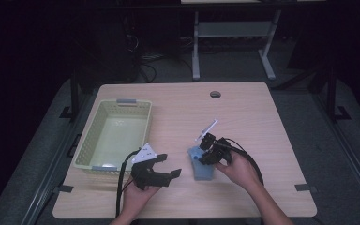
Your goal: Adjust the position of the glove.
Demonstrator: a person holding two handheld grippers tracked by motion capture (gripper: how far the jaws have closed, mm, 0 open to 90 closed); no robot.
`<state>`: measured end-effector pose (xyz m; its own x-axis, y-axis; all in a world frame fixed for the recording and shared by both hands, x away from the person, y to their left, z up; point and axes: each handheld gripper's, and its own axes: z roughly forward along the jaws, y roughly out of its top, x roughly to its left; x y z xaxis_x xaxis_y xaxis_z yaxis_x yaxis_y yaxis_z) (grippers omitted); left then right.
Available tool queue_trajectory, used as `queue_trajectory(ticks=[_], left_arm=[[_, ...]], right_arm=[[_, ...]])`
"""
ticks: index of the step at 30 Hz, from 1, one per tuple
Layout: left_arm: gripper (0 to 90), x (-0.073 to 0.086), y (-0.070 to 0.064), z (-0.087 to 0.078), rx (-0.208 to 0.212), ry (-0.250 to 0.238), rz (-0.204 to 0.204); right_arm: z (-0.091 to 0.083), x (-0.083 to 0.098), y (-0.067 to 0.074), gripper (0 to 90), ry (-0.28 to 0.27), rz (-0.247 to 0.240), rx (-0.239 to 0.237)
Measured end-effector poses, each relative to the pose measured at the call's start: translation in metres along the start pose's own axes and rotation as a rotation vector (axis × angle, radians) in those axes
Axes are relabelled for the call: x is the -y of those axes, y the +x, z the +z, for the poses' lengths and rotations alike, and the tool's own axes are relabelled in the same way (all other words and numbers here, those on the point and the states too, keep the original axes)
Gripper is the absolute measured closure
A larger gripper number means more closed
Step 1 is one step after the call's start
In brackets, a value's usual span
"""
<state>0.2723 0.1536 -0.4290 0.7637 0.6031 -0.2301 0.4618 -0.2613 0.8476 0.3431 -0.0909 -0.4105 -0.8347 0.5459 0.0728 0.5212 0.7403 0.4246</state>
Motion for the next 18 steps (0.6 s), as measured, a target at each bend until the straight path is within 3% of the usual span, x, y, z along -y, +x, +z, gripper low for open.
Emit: queue_trajectory(ticks=[13,18], left_arm=[[17.9,0.000,0.000,0.000,0.000,0.005,-0.002],[17.9,0.000,0.000,0.000,-0.001,0.005,-0.004]], right_arm=[[0.014,0.000,0.002,76.1,0.029,-0.016,0.020],[0.016,-0.001,0.003,70.4,0.032,-0.028,0.038]])
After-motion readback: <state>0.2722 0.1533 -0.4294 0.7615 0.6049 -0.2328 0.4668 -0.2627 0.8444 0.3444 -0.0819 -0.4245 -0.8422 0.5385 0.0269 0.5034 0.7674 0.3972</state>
